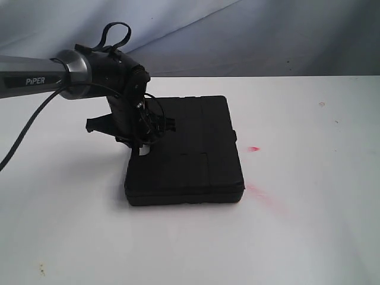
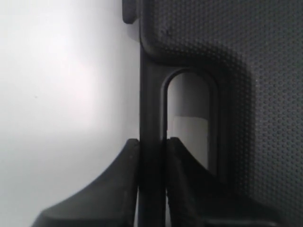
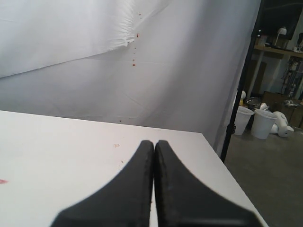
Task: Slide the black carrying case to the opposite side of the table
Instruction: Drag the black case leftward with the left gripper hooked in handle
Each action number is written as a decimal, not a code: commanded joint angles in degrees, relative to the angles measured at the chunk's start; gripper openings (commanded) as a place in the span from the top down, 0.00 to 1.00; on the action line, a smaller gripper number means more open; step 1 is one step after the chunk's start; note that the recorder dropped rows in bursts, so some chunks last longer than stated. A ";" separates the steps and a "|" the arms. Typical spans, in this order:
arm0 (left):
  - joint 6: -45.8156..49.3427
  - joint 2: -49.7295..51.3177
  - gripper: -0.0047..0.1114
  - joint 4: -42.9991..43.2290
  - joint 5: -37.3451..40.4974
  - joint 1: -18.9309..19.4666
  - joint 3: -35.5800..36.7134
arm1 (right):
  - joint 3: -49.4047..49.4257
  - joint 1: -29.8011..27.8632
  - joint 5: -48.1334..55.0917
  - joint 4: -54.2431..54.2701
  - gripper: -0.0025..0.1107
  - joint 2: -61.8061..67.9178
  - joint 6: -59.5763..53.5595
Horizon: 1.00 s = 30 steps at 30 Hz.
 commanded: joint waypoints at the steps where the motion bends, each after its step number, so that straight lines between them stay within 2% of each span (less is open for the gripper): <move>1: 2.97 0.15 0.96 2.62 3.62 1.56 -0.08 | 0.21 -0.01 0.04 0.21 0.98 -0.18 -0.25; 8: 5.89 -0.21 0.96 2.82 5.16 5.30 0.13 | 0.21 -0.01 0.04 0.21 0.98 -0.18 -0.25; 16: 10.19 -5.38 0.96 2.97 0.94 10.68 3.46 | 0.21 -0.01 0.04 0.21 0.98 -0.18 -0.25; 24: 15.27 -6.65 0.96 3.21 1.40 15.80 5.88 | 0.21 -0.01 0.04 0.21 0.98 -0.18 -0.25; 30: 17.52 -8.05 0.96 3.91 -2.87 23.14 11.04 | 0.21 -0.01 0.04 0.21 0.98 -0.18 -0.25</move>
